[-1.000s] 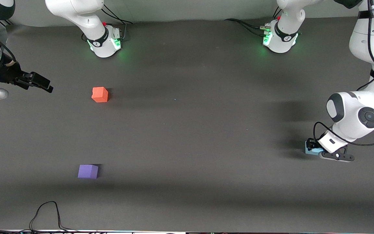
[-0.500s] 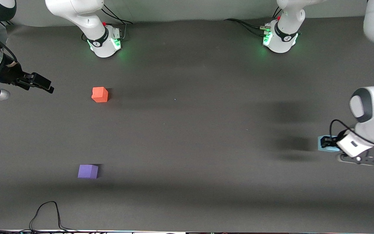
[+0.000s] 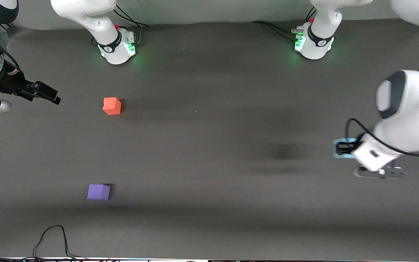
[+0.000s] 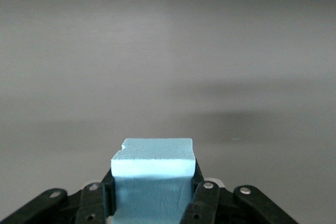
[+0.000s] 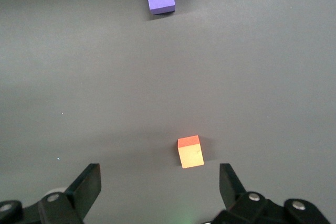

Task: Place blue block between orange and purple blocks
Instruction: 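Carry the blue cube with the left gripper toward the table middle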

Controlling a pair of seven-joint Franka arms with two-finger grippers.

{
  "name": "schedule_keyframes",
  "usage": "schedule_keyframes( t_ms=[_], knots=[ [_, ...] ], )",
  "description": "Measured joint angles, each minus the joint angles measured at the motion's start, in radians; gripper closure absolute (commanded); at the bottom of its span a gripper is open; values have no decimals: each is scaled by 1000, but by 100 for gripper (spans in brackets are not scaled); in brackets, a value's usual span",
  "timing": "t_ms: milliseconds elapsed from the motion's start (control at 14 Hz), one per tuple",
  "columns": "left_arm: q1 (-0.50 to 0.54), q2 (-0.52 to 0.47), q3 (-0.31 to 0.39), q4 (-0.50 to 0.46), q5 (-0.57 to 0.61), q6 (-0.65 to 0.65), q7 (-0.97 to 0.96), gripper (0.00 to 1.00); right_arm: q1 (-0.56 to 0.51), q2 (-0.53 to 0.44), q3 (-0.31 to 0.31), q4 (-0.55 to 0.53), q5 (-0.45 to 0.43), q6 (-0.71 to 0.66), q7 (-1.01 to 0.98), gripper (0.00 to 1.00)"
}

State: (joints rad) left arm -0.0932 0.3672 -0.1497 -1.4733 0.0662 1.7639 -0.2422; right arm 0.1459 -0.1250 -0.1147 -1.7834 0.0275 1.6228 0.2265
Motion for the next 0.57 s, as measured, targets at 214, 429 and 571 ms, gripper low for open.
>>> schedule_keyframes(
  t_ms=[214, 429, 571],
  knots=[
    [-194, 20, -14, 31, -4, -1, -275, 60, 0, 0, 0, 0, 0, 5, 0, 0],
    [-389, 99, -17, 109, -4, 8, -495, 60, -1, 0, -2, 1, 0, 15, 0, 0],
    [-502, 174, -16, 171, 2, 43, -608, 60, -1, 0, -2, 1, 0, 25, 0, 0]
  ],
)
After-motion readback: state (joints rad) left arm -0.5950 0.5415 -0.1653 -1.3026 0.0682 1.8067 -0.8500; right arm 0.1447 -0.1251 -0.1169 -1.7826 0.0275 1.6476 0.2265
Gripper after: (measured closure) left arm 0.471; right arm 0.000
